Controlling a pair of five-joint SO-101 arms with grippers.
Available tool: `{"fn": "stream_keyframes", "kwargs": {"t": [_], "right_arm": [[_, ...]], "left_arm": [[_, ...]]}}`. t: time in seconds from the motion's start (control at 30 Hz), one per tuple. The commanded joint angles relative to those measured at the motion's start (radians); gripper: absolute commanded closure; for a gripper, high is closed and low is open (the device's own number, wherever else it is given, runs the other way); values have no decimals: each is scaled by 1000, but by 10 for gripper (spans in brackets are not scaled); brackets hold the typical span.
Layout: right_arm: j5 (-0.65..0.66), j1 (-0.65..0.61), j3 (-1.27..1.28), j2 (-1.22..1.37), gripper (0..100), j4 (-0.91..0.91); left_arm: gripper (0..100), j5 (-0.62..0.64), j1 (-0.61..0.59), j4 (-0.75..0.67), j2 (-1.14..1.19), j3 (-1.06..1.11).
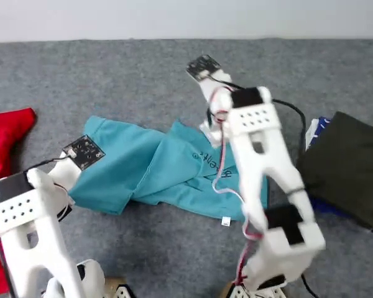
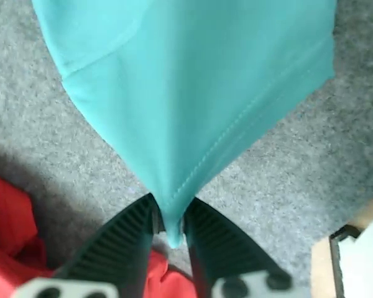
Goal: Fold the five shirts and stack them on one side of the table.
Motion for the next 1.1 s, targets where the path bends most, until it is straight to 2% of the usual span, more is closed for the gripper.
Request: {"fn": "stream_keyframes", "kwargs": {"t": [0.0, 0.17, 0.37, 0.53, 0.67, 0.97, 1.07], "right_arm": [[-58, -41, -253, 166, 987, 2], [-83, -82, -546, 412, 981, 61], [-107, -122, -873, 645, 834, 166], [-114, -157, -1074, 797, 820, 216], [-115, -173, -1157, 894, 819, 214], [-109, -157, -1175, 1020, 824, 202], [-52, -159, -1171, 1017, 879, 205]], "left_arm": [[987, 6, -8, 11, -54, 12], [987, 6, -8, 11, -94, 44], [987, 6, -8, 11, -118, 50], [987, 9, -9, 11, -118, 50], [987, 44, -9, 11, -118, 47], [987, 48, -9, 11, -118, 48], [987, 48, -8, 9, -115, 50]]}}
